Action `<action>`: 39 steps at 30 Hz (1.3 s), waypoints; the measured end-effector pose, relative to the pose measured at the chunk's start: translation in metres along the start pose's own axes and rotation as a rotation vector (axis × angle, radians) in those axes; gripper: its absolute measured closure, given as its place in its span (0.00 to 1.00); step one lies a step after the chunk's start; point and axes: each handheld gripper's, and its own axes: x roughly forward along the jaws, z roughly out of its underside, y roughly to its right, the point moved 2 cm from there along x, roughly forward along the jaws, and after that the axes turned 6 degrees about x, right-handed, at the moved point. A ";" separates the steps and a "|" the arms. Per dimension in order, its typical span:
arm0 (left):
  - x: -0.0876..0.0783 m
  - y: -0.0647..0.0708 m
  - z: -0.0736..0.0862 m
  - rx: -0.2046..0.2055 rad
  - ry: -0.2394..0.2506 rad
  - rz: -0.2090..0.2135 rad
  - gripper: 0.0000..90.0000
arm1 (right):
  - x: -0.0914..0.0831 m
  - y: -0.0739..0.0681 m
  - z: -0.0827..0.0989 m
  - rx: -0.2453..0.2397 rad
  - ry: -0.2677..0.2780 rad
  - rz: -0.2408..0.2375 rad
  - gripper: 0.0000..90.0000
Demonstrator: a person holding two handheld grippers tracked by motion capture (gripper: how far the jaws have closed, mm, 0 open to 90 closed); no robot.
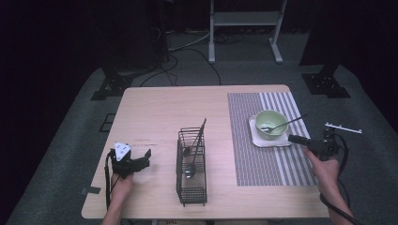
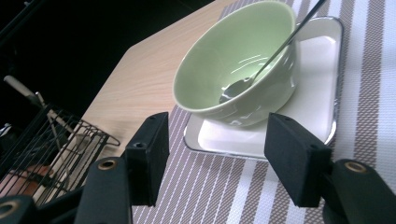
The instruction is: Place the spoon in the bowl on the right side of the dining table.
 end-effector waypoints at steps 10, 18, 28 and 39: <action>0.000 0.000 0.000 0.000 0.000 0.000 0.06 | 0.000 -0.009 0.012 -0.029 -0.026 -0.028 0.42; 0.000 0.000 0.000 0.000 0.001 0.000 0.06 | 0.003 -0.015 0.022 -0.048 -0.051 -0.045 0.41; 0.000 0.000 0.000 0.001 0.001 0.000 0.06 | 0.004 -0.022 0.034 -0.069 -0.074 -0.061 0.40; 0.000 0.000 0.000 0.003 0.001 0.000 0.06 | 0.008 -0.030 0.049 -0.092 -0.109 -0.078 0.39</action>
